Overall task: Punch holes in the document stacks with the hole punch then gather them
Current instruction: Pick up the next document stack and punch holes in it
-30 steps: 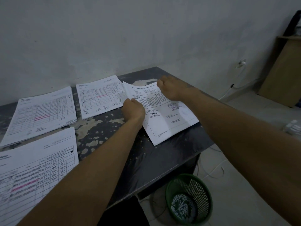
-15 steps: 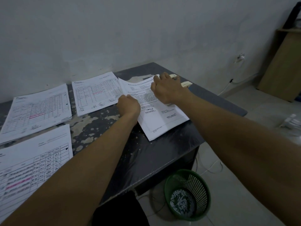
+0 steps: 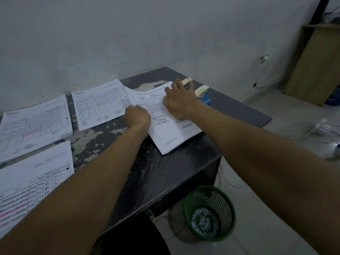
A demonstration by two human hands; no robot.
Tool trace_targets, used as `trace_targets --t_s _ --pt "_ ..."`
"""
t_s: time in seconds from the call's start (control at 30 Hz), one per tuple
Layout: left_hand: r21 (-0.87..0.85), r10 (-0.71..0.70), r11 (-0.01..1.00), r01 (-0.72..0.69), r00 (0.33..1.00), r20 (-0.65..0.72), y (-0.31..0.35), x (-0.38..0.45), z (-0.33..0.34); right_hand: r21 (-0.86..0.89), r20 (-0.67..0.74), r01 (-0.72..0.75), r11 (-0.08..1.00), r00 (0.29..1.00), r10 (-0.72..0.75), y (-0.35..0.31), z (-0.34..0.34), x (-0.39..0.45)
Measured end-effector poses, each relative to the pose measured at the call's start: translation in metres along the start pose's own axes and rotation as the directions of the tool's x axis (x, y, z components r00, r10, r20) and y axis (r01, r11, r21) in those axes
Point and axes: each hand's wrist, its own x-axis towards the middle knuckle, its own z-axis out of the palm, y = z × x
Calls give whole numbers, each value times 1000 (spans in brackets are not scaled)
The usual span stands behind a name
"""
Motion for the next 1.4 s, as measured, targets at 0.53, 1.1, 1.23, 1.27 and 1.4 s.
trace_targets --t_s 0.53,1.1,1.23,1.27,1.4 --pt "-28 -2 1000 2 1000 0 0 1 0 694 -47 -11 720 997 60 33 -42 20" --pt "3 152 988 -153 985 -80 -2 7 -51 526 -81 -54 849 990 113 29 -60 26" --pt "-40 212 975 -217 972 -101 -7 16 -81 470 -192 14 883 977 87 11 -64 25" --pt "-57 223 971 -230 969 -109 -8 18 -89 495 -240 54 867 968 77 3 -66 24" --pt "-129 248 955 -266 959 -137 -13 26 -125 667 -306 123 735 945 119 -28 -73 19"
